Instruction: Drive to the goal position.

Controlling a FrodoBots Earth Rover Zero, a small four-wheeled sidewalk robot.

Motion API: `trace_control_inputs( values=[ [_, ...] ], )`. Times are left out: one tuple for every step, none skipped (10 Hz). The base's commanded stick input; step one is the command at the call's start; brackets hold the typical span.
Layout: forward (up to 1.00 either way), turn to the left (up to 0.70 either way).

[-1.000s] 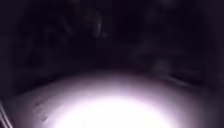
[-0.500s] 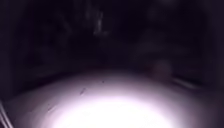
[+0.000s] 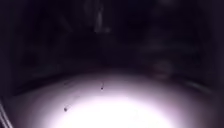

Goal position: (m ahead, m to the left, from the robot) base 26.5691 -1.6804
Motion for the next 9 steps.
trace_control_inputs(
  values=[
    [1.0, 0.0],
    [1.0, 0.0],
    [1.0, 0.0],
    [1.0, 0.0],
    [1.0, 0.0],
    [1.0, 0.0],
    [1.0, 0.0],
    [1.0, 0.0],
    [1.0, 0.0]
  ],
)
